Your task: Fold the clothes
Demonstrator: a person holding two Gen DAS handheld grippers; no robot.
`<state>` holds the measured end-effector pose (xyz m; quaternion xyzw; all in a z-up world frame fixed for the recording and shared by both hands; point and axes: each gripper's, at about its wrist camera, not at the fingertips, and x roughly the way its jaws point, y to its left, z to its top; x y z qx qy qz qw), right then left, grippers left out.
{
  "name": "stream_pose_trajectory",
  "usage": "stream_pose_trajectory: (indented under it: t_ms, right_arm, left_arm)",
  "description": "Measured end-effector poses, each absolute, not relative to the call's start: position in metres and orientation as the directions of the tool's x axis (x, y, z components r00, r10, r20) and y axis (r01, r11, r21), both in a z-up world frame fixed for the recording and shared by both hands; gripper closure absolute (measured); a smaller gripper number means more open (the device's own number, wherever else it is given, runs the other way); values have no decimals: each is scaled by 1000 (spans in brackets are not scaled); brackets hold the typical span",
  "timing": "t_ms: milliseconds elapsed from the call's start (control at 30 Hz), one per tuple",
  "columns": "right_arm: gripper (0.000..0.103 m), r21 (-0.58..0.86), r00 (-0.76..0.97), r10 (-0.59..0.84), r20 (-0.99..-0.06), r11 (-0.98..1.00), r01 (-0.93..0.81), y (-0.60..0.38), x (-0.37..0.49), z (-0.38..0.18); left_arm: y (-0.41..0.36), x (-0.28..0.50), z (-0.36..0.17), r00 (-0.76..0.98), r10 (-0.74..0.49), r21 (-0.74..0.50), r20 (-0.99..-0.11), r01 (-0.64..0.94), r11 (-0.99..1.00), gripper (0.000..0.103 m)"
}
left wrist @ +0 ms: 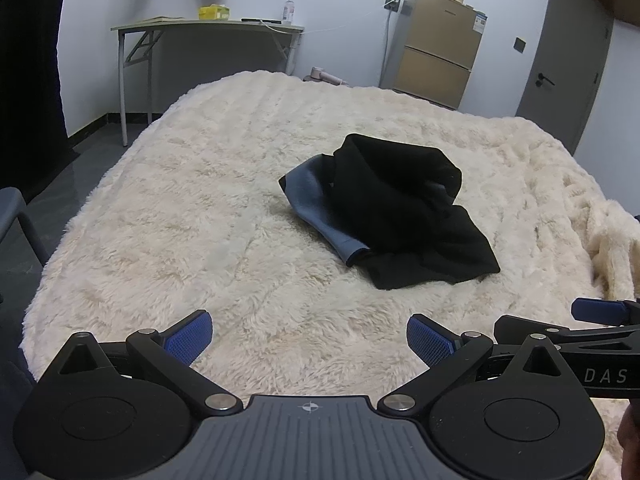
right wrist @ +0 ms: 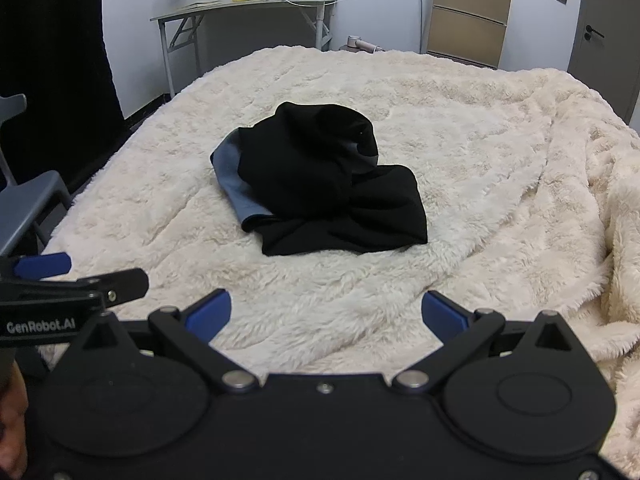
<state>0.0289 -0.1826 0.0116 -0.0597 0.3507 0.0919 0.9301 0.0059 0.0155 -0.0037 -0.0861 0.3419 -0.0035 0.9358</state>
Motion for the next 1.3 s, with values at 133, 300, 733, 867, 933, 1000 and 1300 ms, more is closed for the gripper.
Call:
stream_pose_trajectory:
  t_ms: [133, 300, 733, 867, 933, 1000, 1300]
  right_arm:
    - [0, -49, 732, 131, -668, 974, -220, -181, 30, 11]
    - [0, -50, 729, 136, -671, 972, -228, -179, 30, 11]
    - [0, -43, 725, 149, -673, 970, -239, -177, 32, 11]
    - [0, -45, 725, 147, -673, 970, -238, -177, 33, 10]
    - [0, -44, 725, 147, -673, 970, -238, -177, 33, 10]
    - [0, -42, 724, 148, -673, 971, -237, -177, 33, 10]
    - [0, -41, 725, 148, -673, 971, -237, -177, 33, 9]
  left_arm:
    - [17, 7, -5, 762, -64, -168, -644, -59, 984, 0]
    - [19, 8, -5, 760, -63, -174, -646, -66, 983, 0]
    - [19, 9, -7, 756, -51, -159, -652, -70, 985, 1]
    - [17, 9, -7, 754, -51, -153, -655, -67, 986, 1]
    - [17, 9, -7, 753, -51, -153, -656, -66, 986, 1]
    - [17, 9, -8, 752, -52, -154, -657, -66, 986, 1]
    - [18, 10, -8, 749, -54, -159, -660, -69, 985, 1]
